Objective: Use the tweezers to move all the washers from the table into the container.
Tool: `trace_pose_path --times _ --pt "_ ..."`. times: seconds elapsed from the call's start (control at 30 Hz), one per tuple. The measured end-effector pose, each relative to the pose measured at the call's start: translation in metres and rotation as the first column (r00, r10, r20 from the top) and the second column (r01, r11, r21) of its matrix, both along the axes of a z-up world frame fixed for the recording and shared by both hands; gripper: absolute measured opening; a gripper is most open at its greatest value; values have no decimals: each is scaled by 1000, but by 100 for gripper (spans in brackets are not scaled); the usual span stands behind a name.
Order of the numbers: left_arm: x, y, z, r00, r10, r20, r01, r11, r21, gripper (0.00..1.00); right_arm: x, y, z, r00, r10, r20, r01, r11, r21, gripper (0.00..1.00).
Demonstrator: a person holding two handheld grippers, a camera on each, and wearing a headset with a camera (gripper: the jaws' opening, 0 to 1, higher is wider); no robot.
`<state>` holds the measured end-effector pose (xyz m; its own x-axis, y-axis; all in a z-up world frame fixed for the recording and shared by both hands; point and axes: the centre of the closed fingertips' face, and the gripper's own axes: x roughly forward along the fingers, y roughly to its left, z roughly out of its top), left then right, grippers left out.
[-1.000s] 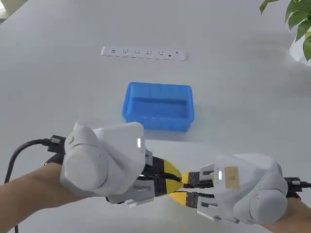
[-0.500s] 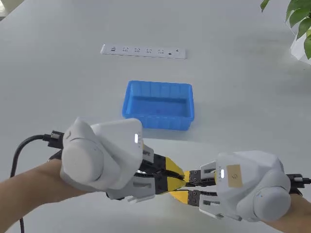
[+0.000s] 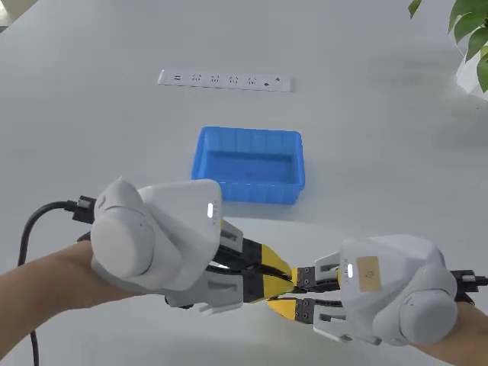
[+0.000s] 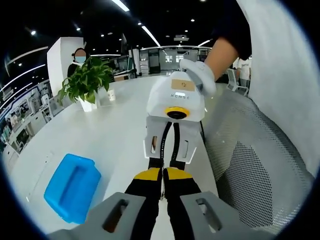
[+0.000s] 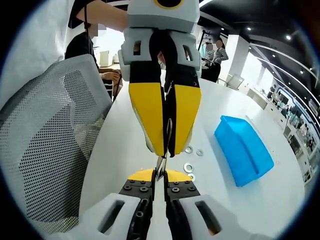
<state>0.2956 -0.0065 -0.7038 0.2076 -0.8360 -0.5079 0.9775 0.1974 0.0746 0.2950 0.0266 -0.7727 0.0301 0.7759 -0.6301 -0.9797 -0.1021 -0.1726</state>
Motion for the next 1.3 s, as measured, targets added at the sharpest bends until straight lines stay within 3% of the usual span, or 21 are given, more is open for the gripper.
trace_pose_path --times 0.17,0.27,0.5,0.67,0.83,0.97,1.1,1.2,1.3 --pt "-4 5 -5 999 -42 3 42 998 37 9 -3 1 0 1000 10 -5 -10 1000 0 7" --pt "-6 3 -6 997 -73 26 72 996 44 6 -2 1 0 1000 10 -7 -10 1000 0 7" --pt "-5 3 -6 992 -126 19 125 990 69 5 -2 1 0 1000 13 -12 -13 1000 -1 7" --pt "-6 3 -7 987 -158 36 156 986 57 5 -3 1 0 1000 15 -13 -15 1000 0 7" --pt "-6 5 -5 986 -163 35 161 985 65 5 -4 3 1 1000 18 -19 -18 1000 7 7" --pt "-10 12 1 985 -169 38 168 985 48 5 -6 9 7 999 24 -33 -23 999 28 8" --pt "-11 20 9 988 -148 45 147 989 21 5 -8 18 15 997 29 -67 -24 997 70 8" --pt "-12 25 14 992 -125 33 125 992 -2 5 -10 24 20 994 47 -95 -37 994 98 9" --pt "-12 31 15 993 -112 30 112 994 -8 5 -10 30 21 993 69 -96 -58 992 108 9"
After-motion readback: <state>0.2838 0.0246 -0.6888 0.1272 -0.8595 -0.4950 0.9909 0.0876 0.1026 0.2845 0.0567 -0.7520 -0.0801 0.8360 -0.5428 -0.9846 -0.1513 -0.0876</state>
